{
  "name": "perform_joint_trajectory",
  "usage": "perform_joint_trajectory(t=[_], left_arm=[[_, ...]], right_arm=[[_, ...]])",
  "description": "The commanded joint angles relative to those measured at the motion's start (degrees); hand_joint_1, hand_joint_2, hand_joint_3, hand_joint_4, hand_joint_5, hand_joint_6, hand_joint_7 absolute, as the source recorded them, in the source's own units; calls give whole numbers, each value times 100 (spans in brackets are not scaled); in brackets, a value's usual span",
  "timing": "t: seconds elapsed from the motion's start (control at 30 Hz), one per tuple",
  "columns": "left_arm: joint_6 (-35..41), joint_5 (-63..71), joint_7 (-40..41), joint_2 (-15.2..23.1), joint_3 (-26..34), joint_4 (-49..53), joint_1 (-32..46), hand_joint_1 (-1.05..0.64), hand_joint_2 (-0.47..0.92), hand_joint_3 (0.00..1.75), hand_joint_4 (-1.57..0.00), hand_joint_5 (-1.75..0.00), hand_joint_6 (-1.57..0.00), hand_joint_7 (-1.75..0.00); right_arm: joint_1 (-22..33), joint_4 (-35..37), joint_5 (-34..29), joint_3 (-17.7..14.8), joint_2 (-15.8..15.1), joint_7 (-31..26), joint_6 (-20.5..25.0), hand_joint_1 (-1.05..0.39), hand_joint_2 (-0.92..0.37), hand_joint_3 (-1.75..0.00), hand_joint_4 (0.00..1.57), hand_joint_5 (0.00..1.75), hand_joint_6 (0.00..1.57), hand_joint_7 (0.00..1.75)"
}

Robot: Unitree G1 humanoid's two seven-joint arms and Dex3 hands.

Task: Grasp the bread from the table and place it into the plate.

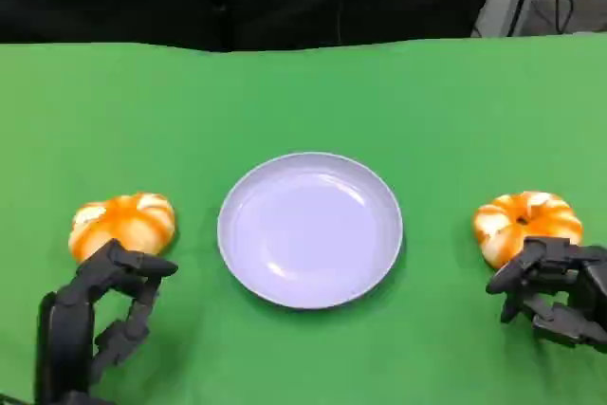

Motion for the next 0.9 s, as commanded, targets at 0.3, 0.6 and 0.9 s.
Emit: perform_joint_trajectory(t=[0.3,0.6,0.9], left_arm=[[-81,1,60,114,18,38,-31,-3,92,50,-65,-142,-71,-111],[-80,11,81,107,21,23,-19,-3,92,50,-65,-141,-71,-111],[-159,-17,53,99,38,-32,-9,-4,92,44,-75,-111,-84,-77]], right_arm=[[-24,34,-55,-4,-109,-133,-22,5,-81,-65,88,135,94,97],[-22,45,-55,-19,-109,-113,-52,5,-80,-67,88,136,93,98],[-26,58,-55,-31,-113,-81,-29,5,-80,-66,87,137,93,99]])
